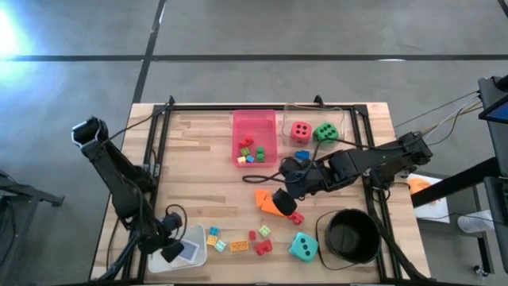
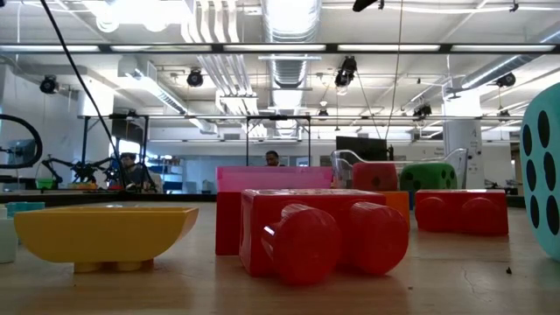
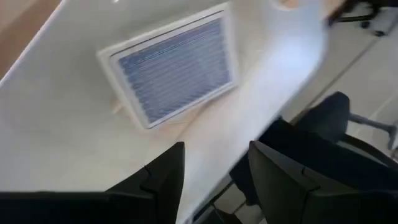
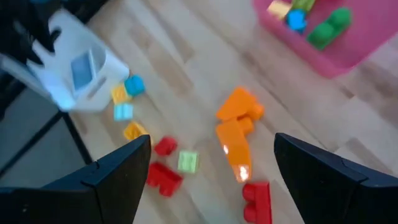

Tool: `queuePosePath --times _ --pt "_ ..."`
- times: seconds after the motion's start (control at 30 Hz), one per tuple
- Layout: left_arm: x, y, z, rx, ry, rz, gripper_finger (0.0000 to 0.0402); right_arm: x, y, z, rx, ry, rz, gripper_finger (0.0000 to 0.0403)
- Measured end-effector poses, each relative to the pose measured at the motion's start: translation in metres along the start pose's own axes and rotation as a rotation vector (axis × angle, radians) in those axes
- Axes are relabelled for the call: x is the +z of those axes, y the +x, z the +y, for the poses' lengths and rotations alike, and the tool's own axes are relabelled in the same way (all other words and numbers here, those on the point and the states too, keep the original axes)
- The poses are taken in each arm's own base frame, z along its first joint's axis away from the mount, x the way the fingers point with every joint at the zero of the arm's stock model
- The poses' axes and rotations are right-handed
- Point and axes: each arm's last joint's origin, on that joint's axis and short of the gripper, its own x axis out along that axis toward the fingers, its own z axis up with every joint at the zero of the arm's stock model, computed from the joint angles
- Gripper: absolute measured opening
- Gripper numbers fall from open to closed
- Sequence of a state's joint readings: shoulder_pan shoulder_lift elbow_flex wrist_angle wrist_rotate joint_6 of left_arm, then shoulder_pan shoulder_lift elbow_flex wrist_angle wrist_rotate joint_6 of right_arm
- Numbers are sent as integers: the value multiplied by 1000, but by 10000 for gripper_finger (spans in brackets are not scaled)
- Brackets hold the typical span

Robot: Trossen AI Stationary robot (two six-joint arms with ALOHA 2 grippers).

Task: Pick & Place Toys
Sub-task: Put the orange game piece into the red bin

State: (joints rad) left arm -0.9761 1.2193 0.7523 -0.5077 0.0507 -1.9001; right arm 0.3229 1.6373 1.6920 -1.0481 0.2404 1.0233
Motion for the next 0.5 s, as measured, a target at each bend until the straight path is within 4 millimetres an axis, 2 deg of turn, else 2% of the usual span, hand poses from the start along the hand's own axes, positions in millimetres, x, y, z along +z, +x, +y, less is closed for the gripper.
queuePosePath --times 0.2,0.33,0.5 --pt "8 -26 -3 -51 118 -163 181 -6 26 4 -43 -90 77 329" --pt "17 -46 2 -101 124 -257 181 -10 44 5 -87 -158 110 329" --pt "33 -68 8 -107 233 -329 181 -15 61 6 -122 -221 140 329"
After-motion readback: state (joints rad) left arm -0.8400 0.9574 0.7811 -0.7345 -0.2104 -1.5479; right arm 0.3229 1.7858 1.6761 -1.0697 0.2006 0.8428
